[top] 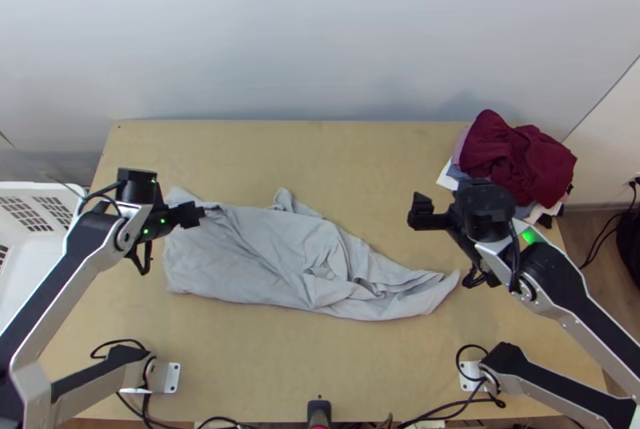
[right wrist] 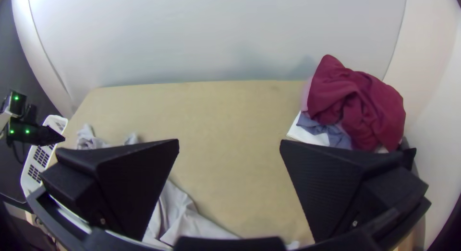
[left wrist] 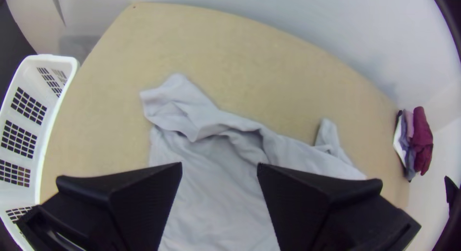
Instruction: Fold the t-shirt
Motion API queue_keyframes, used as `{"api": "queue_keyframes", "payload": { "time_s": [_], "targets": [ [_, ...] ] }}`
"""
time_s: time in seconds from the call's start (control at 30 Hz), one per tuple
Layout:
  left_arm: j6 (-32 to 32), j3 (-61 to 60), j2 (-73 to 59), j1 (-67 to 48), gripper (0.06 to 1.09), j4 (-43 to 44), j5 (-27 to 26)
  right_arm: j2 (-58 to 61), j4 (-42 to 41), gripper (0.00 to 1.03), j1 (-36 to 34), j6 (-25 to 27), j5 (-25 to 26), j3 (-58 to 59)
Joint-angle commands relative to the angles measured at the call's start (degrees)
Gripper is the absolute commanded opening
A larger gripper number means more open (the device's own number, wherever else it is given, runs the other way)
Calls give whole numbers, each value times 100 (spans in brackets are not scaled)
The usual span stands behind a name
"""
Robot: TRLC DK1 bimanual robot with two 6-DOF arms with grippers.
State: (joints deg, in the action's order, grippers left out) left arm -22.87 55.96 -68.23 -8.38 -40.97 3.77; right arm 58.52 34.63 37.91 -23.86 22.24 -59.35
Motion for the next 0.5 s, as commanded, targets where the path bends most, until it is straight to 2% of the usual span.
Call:
{"api": "queue_keyframes", "payload": {
  "time_s": [0.0,0.17,0.4,0.47],
  "targets": [
    [196,-429,-604,381,84,748,-61,98,52,98,111,-119,-141,73],
    [319,-332,-1158,469,84,1197,-61,98,140,98,94,-102,-141,99],
    [301,-51,-1879,451,82,1214,-105,212,149,98,173,-23,-141,205],
    [301,-59,-1931,451,68,1416,-105,247,70,98,182,4,-141,205]
  ]
}}
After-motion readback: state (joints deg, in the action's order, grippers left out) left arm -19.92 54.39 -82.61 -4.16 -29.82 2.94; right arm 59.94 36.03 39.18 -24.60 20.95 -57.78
